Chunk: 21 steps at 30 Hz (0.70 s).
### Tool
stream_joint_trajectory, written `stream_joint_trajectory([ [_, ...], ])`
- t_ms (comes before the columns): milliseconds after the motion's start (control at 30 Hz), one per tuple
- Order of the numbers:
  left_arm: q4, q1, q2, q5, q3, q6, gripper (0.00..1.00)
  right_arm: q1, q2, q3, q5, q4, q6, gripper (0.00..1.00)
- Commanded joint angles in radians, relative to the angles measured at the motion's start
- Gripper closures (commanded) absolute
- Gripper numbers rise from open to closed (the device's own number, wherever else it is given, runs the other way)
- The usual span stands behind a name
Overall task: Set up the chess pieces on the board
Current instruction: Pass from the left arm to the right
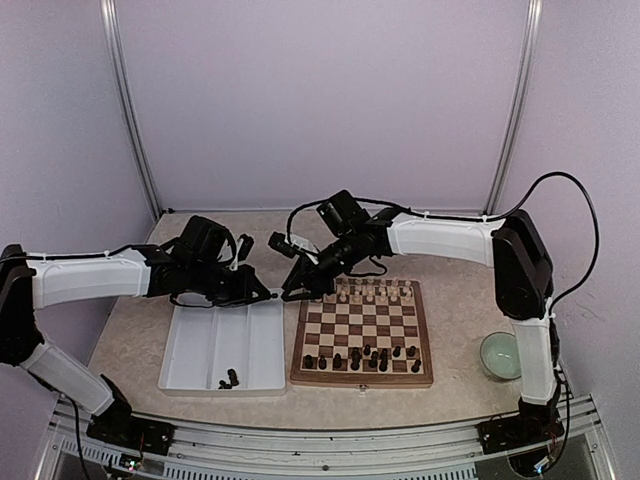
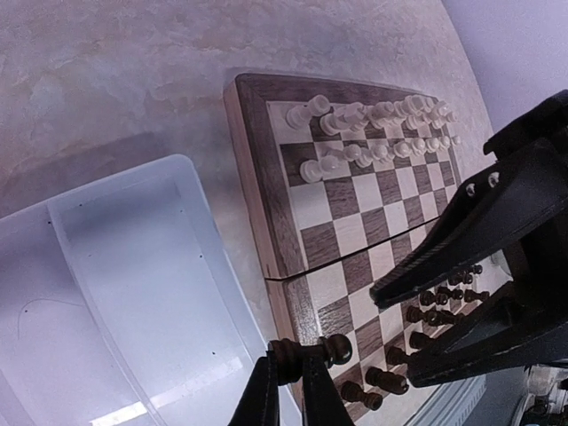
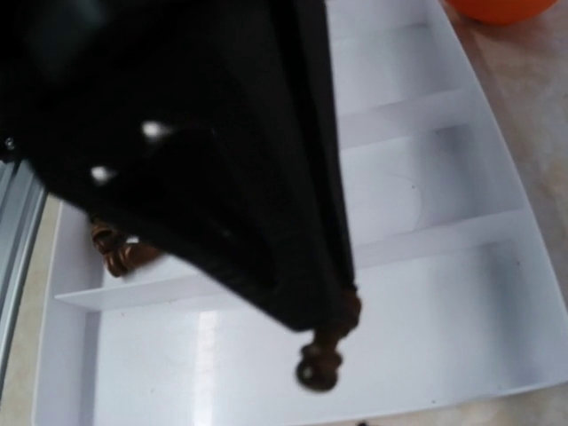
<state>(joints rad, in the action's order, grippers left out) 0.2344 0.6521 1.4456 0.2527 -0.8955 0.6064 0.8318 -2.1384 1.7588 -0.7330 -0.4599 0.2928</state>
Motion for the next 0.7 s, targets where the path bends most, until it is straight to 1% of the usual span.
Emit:
stream_joint_trajectory([
  [0, -0.05, 0.016, -0.006, 0.04, 0.003, 0.012, 0.92, 0.013, -0.021, 0.033, -0.013, -0.016, -0.023, 0.66],
  [167, -0.076, 0.029, 0.01, 0.063, -0.003, 0.018, 0.92, 0.017, -0.031, 0.044, -0.009, -0.017, -0.026, 0.67],
  [333, -0.101, 0.032, 0.01, 0.086, 0.001, 0.03, 0.92, 0.018, -0.039, 0.047, -0.024, -0.02, -0.031, 0.73],
  [667, -0.113, 0.032, 0.016, 0.094, 0.004, 0.039, 0.92, 0.02, -0.024, 0.024, -0.019, -0.01, -0.034, 0.75],
])
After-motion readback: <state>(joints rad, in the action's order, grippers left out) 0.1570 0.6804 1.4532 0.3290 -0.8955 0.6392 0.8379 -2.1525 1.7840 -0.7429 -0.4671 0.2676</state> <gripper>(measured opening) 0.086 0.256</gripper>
